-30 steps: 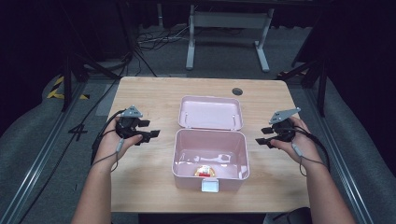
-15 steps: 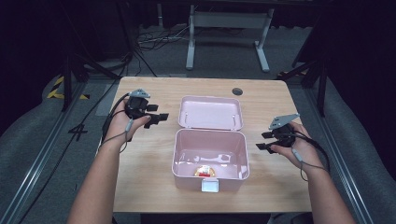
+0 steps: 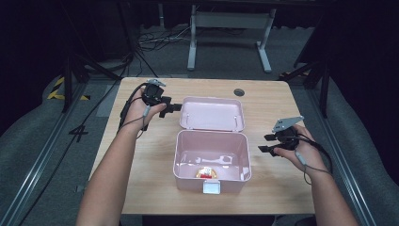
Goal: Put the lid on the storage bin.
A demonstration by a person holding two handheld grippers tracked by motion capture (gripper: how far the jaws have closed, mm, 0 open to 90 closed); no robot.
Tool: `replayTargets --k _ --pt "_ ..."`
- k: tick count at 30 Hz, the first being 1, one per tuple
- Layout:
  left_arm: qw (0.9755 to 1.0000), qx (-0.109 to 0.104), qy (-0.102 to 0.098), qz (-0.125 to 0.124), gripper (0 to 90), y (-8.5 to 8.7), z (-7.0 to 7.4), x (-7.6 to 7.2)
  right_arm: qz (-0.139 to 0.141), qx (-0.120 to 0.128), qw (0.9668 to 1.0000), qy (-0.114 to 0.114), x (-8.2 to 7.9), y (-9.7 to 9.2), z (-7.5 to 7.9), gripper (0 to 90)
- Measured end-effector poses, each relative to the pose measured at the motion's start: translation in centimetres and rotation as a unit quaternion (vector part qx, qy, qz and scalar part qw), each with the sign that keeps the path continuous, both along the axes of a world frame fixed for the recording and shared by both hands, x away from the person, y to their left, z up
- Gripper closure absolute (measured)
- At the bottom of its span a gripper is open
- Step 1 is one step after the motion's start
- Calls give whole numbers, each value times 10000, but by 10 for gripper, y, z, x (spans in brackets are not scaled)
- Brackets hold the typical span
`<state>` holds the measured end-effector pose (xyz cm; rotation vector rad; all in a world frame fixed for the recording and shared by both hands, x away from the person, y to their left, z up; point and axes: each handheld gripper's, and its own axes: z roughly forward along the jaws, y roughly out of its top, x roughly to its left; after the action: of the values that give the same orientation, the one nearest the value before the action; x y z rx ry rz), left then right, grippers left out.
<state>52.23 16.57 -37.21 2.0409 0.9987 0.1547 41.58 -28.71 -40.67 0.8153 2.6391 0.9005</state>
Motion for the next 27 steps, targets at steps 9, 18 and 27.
replayTargets --k 9,18,27 --pt "9995 -63 296 108 348 -25 -14 29 -15 -32 10000 -57 -4 -2 1 455" --pt "9988 -86 471 62 339 -41 -30 40 -85 -29 9999 -77 -12 -8 -1 450" --pt "9964 -383 756 23 358 -38 -41 49 -176 -68 9998 -44 -21 -13 -4 449"
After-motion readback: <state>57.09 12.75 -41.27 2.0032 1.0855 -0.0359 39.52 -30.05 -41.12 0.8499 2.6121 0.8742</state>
